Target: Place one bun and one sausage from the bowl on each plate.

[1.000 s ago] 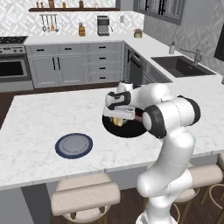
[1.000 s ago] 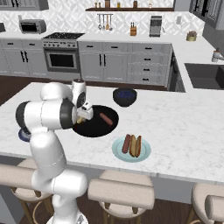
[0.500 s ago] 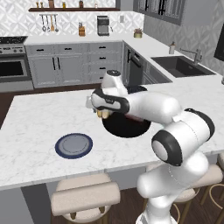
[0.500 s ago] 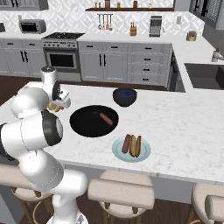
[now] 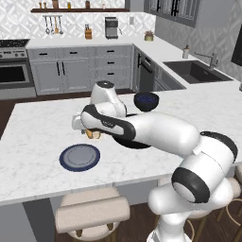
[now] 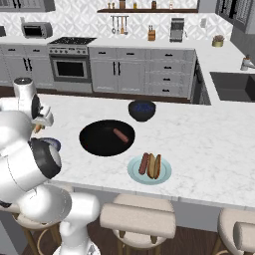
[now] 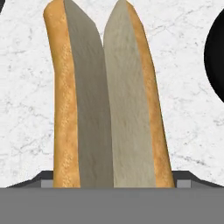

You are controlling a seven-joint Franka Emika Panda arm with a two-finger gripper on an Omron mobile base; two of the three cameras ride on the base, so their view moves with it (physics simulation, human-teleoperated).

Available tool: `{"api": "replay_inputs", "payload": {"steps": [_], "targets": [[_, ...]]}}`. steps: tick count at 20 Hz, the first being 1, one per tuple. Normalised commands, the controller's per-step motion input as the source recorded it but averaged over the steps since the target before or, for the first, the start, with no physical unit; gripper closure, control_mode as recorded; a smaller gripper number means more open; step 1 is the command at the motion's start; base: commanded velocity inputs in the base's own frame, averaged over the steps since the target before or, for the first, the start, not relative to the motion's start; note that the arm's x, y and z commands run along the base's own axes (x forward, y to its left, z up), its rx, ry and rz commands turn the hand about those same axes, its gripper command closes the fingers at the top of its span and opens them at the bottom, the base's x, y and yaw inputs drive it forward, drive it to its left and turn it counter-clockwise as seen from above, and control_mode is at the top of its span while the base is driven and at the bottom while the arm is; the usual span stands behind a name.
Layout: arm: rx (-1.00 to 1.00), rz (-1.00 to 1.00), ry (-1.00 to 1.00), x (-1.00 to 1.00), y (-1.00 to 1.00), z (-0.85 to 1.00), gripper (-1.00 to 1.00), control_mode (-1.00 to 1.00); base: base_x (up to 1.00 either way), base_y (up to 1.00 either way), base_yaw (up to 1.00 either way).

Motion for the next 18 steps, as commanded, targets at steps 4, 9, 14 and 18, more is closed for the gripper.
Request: {"api": "replay_inputs", "payload": {"steps": [4,9,14,18], "targets": [[-0.03,0.21,0.04,-0.29,0.18,-0.04,1.0,-1.0,0.0,0.0,0.0],[-0.03,0.17,0.06,-0.21,0.21,-0.08,1.0,-1.0,0.0,0.0,0.0],[-0.17,0.1,0.0,-0.04,0.43,-0.66,1.0,-1.0,0.0,0.0,0.0],[-0.17,0.01,0.03,0.07,0.3,-0.24,1.0,-1.0,0.0,0.0,0.0]]}}
